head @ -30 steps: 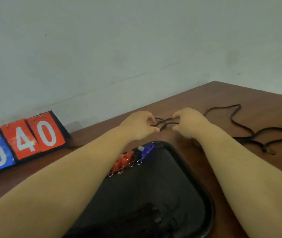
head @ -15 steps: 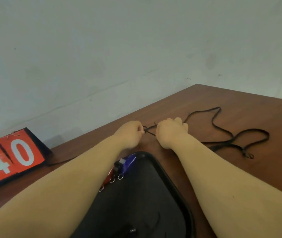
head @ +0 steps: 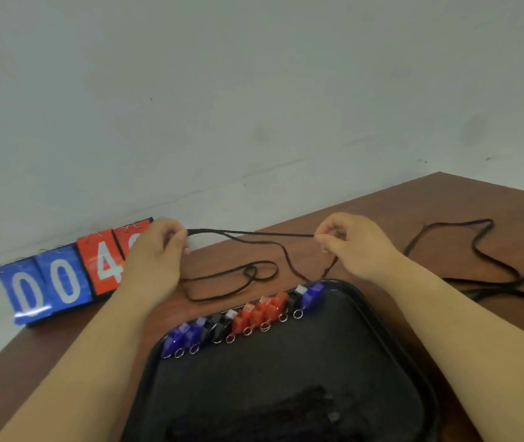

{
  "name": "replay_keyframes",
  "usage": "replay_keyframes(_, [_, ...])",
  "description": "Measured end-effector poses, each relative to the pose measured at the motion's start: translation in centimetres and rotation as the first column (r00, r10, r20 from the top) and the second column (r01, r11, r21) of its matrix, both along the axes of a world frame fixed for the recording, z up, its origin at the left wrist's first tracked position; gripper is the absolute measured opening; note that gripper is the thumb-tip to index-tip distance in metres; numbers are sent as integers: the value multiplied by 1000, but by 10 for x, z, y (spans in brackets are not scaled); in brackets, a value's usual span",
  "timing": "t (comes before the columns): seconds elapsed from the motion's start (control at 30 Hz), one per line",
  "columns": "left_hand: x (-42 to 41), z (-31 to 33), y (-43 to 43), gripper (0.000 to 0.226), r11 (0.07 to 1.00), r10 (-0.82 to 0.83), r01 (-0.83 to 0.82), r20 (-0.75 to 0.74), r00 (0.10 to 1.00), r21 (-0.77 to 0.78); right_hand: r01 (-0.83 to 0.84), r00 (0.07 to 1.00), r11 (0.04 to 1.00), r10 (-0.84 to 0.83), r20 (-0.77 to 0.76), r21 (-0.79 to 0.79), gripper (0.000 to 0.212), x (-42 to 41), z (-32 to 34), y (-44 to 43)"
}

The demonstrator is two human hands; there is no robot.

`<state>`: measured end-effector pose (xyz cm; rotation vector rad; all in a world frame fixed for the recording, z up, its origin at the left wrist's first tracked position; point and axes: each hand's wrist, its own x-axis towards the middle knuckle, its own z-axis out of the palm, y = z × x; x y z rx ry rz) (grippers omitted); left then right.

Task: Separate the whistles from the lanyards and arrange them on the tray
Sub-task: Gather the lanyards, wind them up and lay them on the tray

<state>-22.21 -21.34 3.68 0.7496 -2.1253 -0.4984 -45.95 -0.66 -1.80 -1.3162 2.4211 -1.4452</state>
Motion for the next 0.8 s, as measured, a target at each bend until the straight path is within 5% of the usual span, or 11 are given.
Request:
replay_keyframes(0.23, [73, -51, -52, 17, 919, 302, -180, -331, 894, 351, -9, 999, 999, 11, -39, 51, 7, 9, -3, -2])
replay_keyframes(0.5, [93, -83, -80, 11, 905, 379, -342, -114, 918, 254, 14, 998, 995, -8, -67, 97, 10, 9, -14, -10])
replay_keyframes(0.67, [94, -78, -85, 11, 757, 378, -45, -382, 843, 652, 19, 999, 996, -16, -41, 89, 9, 5, -19, -10])
replay_keyframes(0.8, [97, -74, -86, 16, 612, 393, 210, -524, 756, 763, -3, 1000, 995, 5, -25, 98, 10, 6, -21, -13])
